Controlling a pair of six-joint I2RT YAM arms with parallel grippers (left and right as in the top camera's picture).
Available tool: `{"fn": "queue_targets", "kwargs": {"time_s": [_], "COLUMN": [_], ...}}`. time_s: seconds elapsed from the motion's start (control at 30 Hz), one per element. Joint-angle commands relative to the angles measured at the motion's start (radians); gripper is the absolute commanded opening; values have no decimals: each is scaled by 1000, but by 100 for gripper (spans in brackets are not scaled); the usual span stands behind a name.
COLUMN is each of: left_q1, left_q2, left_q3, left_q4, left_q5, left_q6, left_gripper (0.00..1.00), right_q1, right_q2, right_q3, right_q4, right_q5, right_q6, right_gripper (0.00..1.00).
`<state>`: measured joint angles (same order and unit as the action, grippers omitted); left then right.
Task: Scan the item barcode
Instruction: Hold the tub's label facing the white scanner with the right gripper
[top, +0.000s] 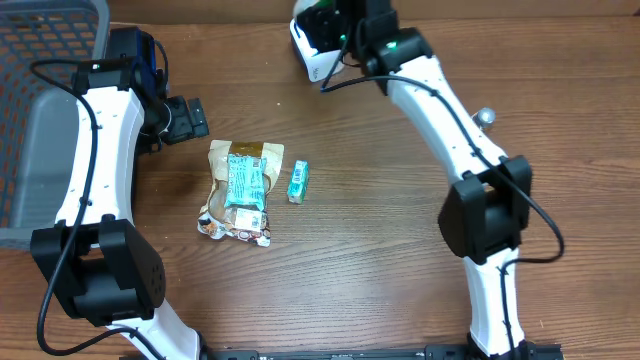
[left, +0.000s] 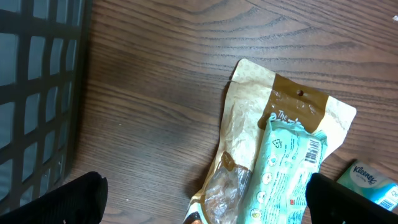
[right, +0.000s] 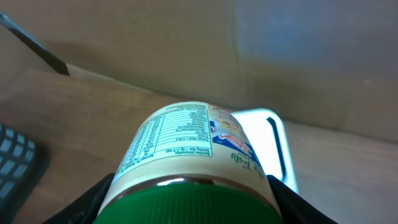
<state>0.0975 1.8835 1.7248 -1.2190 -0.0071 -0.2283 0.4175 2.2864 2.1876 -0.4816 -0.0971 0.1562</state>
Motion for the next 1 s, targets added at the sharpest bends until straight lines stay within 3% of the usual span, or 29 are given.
{"fn": "queue_targets", "kwargs": {"time_s": [0.0, 0.47, 0.97], "left_q1": [-6, -6, -7], "left_q2": [-6, -6, -6], "left_q3": [-4, -4, -4], "left_q4": [2, 2, 2], "left_q5": [7, 7, 7], "left_q6": [15, 15, 15], "left_gripper": [100, 99, 99], "right_q1": [9, 6, -3], "right_q2": [45, 192, 293], "right_q3": [24, 24, 22], "right_q4": [81, 334, 432], "right_q5": [36, 122, 122], "right_q6": [-8, 0, 54], "right_gripper": [4, 4, 4]}}
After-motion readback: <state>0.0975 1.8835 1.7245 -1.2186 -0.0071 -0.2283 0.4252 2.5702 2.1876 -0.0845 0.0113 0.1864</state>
